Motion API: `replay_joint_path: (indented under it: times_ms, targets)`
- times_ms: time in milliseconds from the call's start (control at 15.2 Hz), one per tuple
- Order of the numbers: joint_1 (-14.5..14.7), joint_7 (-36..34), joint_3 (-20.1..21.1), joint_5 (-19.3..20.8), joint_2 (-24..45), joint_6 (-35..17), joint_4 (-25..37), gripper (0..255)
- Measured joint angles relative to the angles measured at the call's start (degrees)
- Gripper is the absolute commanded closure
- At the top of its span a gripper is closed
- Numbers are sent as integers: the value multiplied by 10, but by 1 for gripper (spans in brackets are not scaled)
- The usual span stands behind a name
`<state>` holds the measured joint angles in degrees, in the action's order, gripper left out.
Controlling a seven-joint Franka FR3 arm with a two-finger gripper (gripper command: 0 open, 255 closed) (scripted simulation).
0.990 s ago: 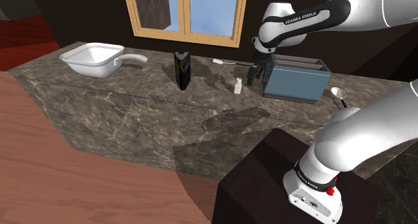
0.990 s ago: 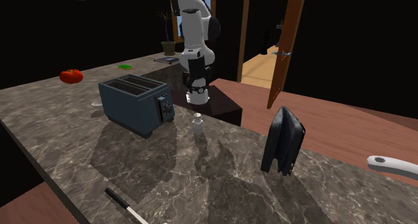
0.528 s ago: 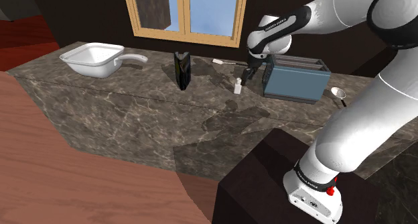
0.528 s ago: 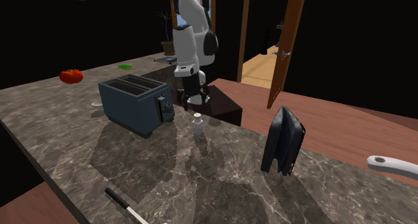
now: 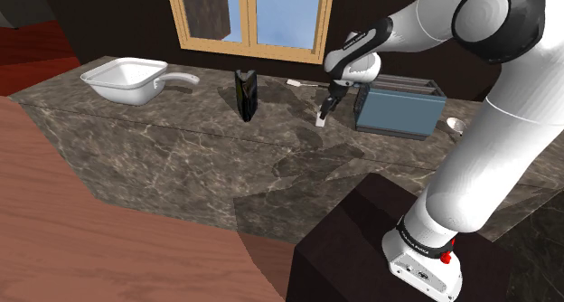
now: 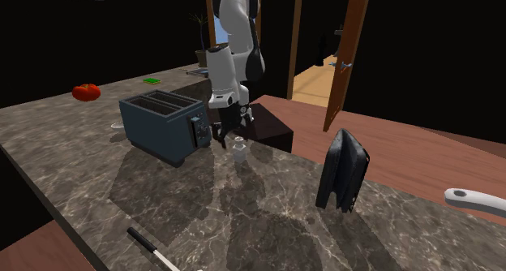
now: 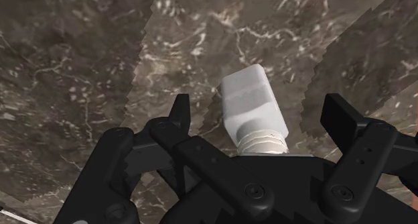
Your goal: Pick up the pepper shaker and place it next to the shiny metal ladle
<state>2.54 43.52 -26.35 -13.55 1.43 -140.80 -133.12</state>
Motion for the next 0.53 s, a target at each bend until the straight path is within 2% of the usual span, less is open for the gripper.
replay_joint_path:
  times_ms: [198, 528]
  targets:
    - [1, 11, 2, -16, 17, -15, -1, 0]
    - [1, 13, 3, -19, 19, -18, -3, 0]
